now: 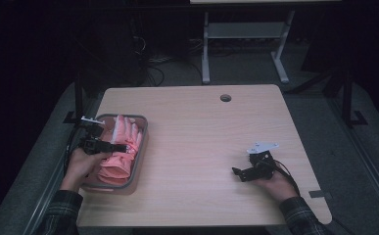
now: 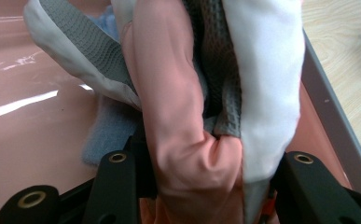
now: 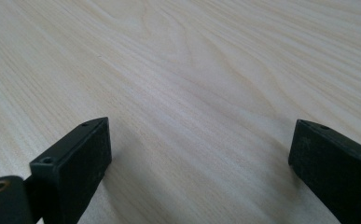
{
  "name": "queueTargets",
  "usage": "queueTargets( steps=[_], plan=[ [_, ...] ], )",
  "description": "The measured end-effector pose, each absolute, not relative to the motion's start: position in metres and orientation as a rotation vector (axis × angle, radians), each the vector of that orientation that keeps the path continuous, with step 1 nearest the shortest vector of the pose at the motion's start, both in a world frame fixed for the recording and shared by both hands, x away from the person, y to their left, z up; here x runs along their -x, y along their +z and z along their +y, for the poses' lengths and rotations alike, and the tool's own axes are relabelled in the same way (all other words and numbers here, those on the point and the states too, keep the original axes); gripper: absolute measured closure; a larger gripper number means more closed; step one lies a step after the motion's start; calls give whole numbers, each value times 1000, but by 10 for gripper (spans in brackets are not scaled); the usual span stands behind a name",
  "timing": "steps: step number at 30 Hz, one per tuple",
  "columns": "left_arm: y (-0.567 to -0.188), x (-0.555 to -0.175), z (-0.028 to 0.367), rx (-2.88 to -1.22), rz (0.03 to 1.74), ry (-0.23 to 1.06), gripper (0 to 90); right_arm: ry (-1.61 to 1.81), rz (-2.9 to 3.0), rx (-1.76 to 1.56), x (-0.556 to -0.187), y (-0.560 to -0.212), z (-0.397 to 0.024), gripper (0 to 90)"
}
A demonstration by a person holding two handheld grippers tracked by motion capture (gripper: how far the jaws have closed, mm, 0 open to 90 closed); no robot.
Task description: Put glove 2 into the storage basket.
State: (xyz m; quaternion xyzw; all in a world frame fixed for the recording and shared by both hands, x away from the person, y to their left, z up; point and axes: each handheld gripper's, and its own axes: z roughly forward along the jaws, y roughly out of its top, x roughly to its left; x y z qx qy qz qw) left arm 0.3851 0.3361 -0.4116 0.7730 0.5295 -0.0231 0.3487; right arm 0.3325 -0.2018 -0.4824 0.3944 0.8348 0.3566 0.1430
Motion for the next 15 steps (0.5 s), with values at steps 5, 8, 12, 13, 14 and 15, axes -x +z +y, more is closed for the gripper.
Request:
queueTargets(
  steps=[5, 8, 12, 13, 14, 15],
  plan=[
    [-413, -385, 338, -1982, 1365, -83, 466, 1028, 2408, -1137, -333, -482, -202, 51],
    [-410, -387, 339, -1987, 1351, -91, 345, 1028, 2408, -1138, -333, -482, -202, 51],
    [-405, -385, 340, -1996, 1335, -38, 201, 1028, 2408, -1137, -333, -482, -202, 51],
    [-403, -385, 341, -1992, 1334, -31, 177, 1028, 2408, -1137, -333, -482, -202, 51],
    [-401, -384, 342, -1991, 1336, -21, 161, 1029, 2408, -1137, -333, -482, -202, 51],
    [-399, -384, 344, -1992, 1339, -10, 148, 1028, 2408, -1137, -333, -482, -202, 51]
  ],
)
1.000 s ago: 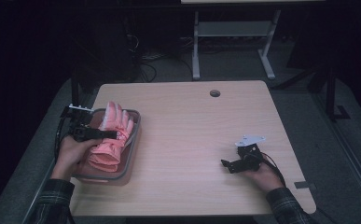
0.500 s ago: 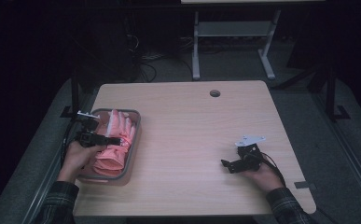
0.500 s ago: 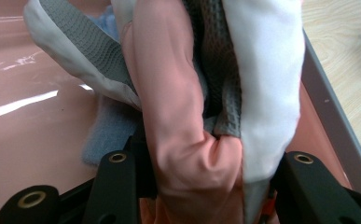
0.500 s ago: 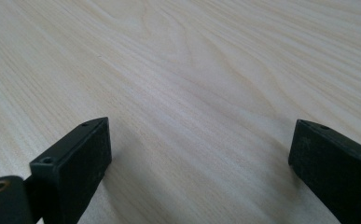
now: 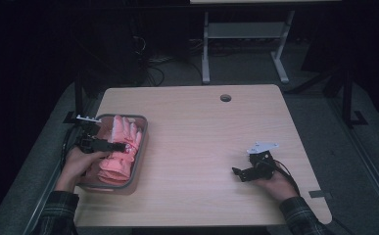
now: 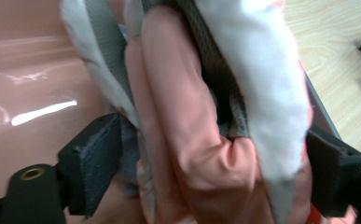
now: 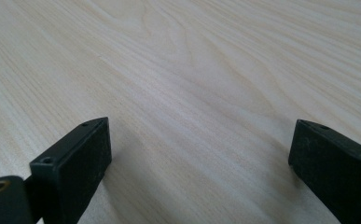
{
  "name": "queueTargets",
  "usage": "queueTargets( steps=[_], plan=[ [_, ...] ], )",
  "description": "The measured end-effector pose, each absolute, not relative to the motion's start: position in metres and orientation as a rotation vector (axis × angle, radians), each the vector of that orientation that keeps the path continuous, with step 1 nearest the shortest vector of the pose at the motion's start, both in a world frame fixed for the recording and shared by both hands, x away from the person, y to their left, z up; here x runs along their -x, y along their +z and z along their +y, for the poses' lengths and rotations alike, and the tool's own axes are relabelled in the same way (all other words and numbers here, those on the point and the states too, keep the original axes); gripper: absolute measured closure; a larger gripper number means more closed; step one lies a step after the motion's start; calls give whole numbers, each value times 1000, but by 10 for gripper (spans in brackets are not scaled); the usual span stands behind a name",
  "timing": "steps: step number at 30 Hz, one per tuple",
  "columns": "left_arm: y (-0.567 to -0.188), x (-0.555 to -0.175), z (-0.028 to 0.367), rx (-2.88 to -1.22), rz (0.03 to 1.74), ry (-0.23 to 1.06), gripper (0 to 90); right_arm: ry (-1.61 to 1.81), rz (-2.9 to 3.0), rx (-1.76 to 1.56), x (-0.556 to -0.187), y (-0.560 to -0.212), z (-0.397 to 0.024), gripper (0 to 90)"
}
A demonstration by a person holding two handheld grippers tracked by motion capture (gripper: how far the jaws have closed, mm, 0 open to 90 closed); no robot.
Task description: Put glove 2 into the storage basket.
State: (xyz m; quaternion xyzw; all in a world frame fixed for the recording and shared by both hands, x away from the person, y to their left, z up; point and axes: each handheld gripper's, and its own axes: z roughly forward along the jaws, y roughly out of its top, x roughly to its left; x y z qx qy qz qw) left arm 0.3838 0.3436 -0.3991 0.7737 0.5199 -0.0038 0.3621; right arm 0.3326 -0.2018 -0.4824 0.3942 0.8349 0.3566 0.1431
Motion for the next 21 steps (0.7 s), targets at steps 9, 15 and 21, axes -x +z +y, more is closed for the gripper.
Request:
queueTargets(
  steps=[9, 15, 21],
  plan=[
    [-374, -375, 356, -1947, 1300, 71, 140, 1028, 2408, -1138, -333, -482, -202, 51],
    [-357, -369, 359, -1931, 1266, 126, 141, 1028, 2408, -1138, -333, -482, -202, 51],
    [-341, -365, 356, -1920, 1217, 173, 141, 1029, 2408, -1137, -333, -482, -202, 51]
  ],
)
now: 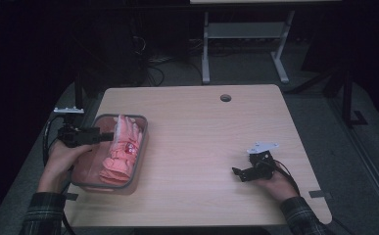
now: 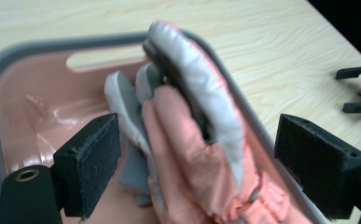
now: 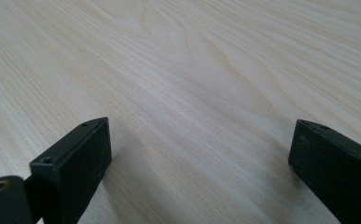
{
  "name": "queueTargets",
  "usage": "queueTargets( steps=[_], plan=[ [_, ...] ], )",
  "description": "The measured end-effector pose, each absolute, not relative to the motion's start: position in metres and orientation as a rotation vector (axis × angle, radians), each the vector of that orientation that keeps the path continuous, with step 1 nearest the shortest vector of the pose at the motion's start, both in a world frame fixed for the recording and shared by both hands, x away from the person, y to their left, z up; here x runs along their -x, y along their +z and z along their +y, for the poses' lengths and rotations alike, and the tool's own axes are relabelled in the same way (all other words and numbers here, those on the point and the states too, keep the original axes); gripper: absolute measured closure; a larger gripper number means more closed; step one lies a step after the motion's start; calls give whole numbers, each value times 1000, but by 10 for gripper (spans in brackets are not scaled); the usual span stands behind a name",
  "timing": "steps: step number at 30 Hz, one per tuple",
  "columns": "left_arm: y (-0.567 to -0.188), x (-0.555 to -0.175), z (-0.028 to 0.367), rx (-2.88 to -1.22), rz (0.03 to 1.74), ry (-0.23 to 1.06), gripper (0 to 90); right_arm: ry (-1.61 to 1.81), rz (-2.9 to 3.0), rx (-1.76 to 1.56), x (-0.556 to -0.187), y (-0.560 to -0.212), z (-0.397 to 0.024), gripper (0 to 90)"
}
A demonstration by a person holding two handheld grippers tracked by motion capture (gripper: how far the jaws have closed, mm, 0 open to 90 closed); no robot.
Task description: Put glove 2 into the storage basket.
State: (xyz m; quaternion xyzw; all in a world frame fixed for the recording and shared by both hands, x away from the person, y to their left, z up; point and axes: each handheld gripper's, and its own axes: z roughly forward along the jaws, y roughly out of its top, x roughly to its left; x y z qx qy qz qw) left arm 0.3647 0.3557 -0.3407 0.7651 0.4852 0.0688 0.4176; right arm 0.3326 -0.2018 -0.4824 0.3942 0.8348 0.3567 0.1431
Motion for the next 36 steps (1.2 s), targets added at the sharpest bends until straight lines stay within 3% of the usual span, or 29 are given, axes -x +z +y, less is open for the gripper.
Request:
queueTargets(
  steps=[16, 36],
  plan=[
    [-310, -364, 316, -1932, 1060, 220, 141, 1028, 2405, -1137, -333, -482, -202, 51],
    [-319, -353, 229, -1994, 892, 199, 143, 1028, 2405, -1138, -333, -482, -202, 51]
  ],
)
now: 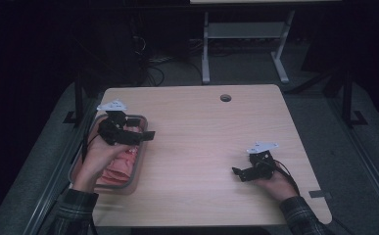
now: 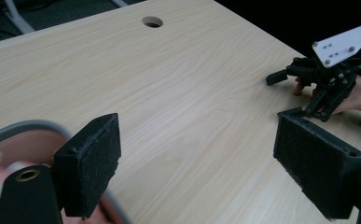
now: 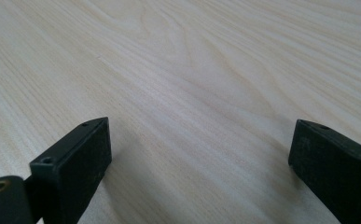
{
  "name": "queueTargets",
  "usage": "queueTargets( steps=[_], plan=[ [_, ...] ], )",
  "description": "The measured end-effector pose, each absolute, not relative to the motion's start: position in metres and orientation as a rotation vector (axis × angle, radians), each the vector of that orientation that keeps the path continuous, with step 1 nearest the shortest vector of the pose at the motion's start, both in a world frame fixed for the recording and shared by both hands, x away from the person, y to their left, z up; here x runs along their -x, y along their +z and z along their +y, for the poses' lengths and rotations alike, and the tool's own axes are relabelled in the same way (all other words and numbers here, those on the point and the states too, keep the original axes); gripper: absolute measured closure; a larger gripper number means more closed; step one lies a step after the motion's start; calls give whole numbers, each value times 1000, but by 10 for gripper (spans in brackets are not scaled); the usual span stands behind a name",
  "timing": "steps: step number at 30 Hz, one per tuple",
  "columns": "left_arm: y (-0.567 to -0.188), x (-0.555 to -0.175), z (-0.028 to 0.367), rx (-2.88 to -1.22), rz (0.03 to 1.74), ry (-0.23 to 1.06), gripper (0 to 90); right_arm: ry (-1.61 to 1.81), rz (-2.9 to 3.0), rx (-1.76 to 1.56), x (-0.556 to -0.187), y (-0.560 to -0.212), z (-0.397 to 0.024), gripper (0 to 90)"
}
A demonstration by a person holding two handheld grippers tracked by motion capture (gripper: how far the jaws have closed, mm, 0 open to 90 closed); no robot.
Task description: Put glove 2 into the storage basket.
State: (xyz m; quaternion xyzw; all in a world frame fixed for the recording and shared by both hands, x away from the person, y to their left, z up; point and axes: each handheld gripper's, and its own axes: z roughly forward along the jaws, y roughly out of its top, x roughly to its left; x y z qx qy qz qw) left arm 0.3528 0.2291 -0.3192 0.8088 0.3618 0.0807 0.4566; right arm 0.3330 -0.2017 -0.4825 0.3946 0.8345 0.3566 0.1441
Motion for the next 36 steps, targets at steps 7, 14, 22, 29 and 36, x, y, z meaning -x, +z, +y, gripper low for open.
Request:
queueTargets(
  steps=[7, 14, 22, 29, 36],
  plan=[
    [-331, -347, 196, -2023, 839, 186, 145, 1028, 2405, -1136, -333, -483, -202, 51],
    [-342, -339, 170, -2054, 797, 211, 147, 1028, 2405, -1138, -333, -482, -202, 51],
    [-366, -332, 143, -2093, 755, 231, 147, 1028, 2405, -1137, -333, -483, -202, 51],
    [-389, -326, 125, -2128, 721, 249, 147, 1027, 2406, -1136, -333, -483, -202, 51],
    [-413, -324, 114, -2170, 690, 264, 148, 1027, 2406, -1136, -333, -483, -202, 51]
  ],
)
